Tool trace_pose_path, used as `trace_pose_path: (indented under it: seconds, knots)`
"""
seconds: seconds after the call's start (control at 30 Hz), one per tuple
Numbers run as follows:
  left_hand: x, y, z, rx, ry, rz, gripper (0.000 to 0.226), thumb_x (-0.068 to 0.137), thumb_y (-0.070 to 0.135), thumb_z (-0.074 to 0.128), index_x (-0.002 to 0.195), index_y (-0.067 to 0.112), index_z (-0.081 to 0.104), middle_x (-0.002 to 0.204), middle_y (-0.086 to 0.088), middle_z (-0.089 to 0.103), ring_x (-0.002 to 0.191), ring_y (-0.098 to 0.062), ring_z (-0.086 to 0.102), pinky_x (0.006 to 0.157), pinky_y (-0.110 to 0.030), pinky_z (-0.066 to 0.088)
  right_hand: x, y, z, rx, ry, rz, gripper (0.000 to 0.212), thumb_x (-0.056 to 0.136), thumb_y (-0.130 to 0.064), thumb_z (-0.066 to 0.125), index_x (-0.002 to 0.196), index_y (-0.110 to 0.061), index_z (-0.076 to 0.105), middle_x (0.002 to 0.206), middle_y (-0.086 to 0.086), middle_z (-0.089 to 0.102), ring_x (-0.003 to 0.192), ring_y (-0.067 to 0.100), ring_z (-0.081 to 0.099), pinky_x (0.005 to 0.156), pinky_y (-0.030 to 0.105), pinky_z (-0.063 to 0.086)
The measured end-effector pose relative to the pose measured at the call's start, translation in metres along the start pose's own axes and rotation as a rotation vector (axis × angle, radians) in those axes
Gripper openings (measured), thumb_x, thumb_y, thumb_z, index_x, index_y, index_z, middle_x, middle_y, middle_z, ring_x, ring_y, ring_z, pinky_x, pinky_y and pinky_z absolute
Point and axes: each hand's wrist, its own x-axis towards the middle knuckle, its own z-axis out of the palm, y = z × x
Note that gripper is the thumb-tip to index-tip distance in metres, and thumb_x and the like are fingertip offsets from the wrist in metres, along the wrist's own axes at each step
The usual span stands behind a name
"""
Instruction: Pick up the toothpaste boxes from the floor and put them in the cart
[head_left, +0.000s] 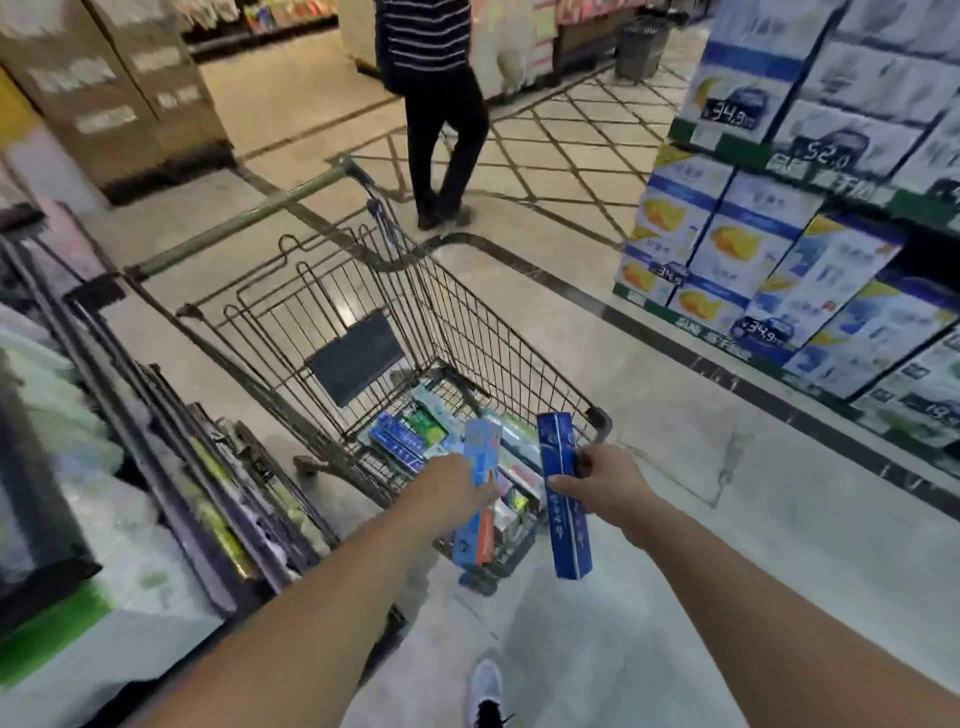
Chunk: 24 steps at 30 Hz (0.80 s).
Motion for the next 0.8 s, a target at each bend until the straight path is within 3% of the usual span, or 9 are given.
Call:
trace_pose_path:
  seconds: [0.07, 0.2, 0.37, 0.43, 0.5, 0.53, 0.63, 0.7, 0.8]
  knots:
    - [0.023, 0.001, -0.005, -0.029, -0.019, -0.030, 0.048, 0.091, 0.056, 0.056, 0.092, 0.007, 0.057, 0.073, -0.004, 0.052, 0.059, -0.019, 0.054, 0.047, -0.026, 0.040, 0.027, -0.007, -0.004, -0.025, -0.025, 0.002, 0.014, 0.082, -0.024, 0.077, 0.088, -0.015, 0.067, 0.082, 0.005, 0.069, 0.072, 0.019, 0.065, 0.068, 0.037, 0.056]
    - [0.068, 0.000, -0.006, -0.108, -0.027, -0.106, 0.047, 0.089, 0.057, 0.059, 0.075, 0.013, 0.047, 0.067, -0.003, 0.048, 0.053, -0.017, 0.046, 0.047, -0.024, 0.035, 0.086, -0.016, -0.006, -0.090, -0.073, 0.001, 0.018, 0.084, -0.024, 0.076, 0.093, -0.012, 0.065, 0.085, 0.005, 0.069, 0.075, 0.019, 0.065, 0.068, 0.035, 0.055]
    - [0.131, 0.006, 0.014, -0.189, -0.023, -0.213, 0.051, 0.088, 0.060, 0.057, 0.081, 0.010, 0.051, 0.070, -0.003, 0.050, 0.055, -0.015, 0.047, 0.048, -0.025, 0.037, 0.169, -0.011, 0.003, -0.195, -0.140, 0.013, 0.021, 0.086, -0.024, 0.074, 0.077, -0.020, 0.056, 0.075, 0.000, 0.061, 0.064, 0.011, 0.056, 0.057, 0.027, 0.043]
    - [0.156, 0.007, 0.028, -0.207, -0.031, -0.255, 0.055, 0.089, 0.061, 0.055, 0.093, 0.006, 0.055, 0.079, -0.007, 0.056, 0.063, -0.019, 0.055, 0.051, -0.027, 0.039, 0.203, -0.005, 0.009, -0.270, -0.192, 0.000, 0.020, 0.086, -0.028, 0.074, 0.082, -0.016, 0.059, 0.073, 0.000, 0.060, 0.061, 0.010, 0.053, 0.051, 0.024, 0.039]
    - [0.181, 0.008, 0.043, -0.247, -0.024, -0.319, 0.067, 0.089, 0.062, 0.054, 0.115, 0.000, 0.056, 0.102, -0.020, 0.063, 0.086, -0.031, 0.064, 0.061, -0.036, 0.047, 0.234, 0.001, 0.016, -0.350, -0.244, -0.013, 0.022, 0.087, -0.032, 0.073, 0.091, -0.013, 0.062, 0.073, 0.000, 0.060, 0.059, 0.009, 0.053, 0.047, 0.022, 0.037]
    - [0.193, 0.008, 0.051, -0.275, -0.025, -0.348, 0.066, 0.090, 0.061, 0.055, 0.115, 0.000, 0.057, 0.103, -0.023, 0.062, 0.088, -0.033, 0.065, 0.065, -0.039, 0.049, 0.249, 0.006, 0.021, -0.364, -0.267, -0.018, 0.025, 0.086, -0.032, 0.073, 0.094, -0.011, 0.064, 0.076, 0.002, 0.063, 0.060, 0.011, 0.055, 0.048, 0.023, 0.040]
    - [0.230, 0.007, 0.075, -0.355, -0.009, -0.428, 0.047, 0.092, 0.055, 0.057, 0.075, 0.012, 0.048, 0.065, -0.007, 0.043, 0.052, -0.019, 0.042, 0.050, -0.032, 0.031, 0.292, 0.027, 0.039, -0.397, -0.311, -0.009, 0.031, 0.083, -0.032, 0.075, 0.095, -0.008, 0.059, 0.078, 0.005, 0.061, 0.067, 0.019, 0.057, 0.058, 0.029, 0.045]
    - [0.251, 0.005, 0.090, -0.398, 0.007, -0.485, 0.051, 0.092, 0.055, 0.057, 0.068, 0.014, 0.037, 0.062, -0.002, 0.035, 0.049, -0.015, 0.034, 0.048, -0.029, 0.024, 0.313, 0.042, 0.051, -0.459, -0.338, -0.016, 0.035, 0.081, -0.034, 0.075, 0.098, -0.009, 0.056, 0.080, 0.004, 0.055, 0.067, 0.017, 0.051, 0.054, 0.027, 0.038]
    - [0.281, 0.001, 0.110, -0.418, 0.013, -0.568, 0.053, 0.091, 0.056, 0.056, 0.065, 0.014, 0.035, 0.061, -0.003, 0.037, 0.049, -0.016, 0.036, 0.046, -0.029, 0.025, 0.338, 0.063, 0.067, -0.523, -0.362, -0.036, 0.037, 0.079, -0.037, 0.077, 0.095, -0.012, 0.054, 0.083, 0.003, 0.056, 0.066, 0.015, 0.049, 0.048, 0.026, 0.032]
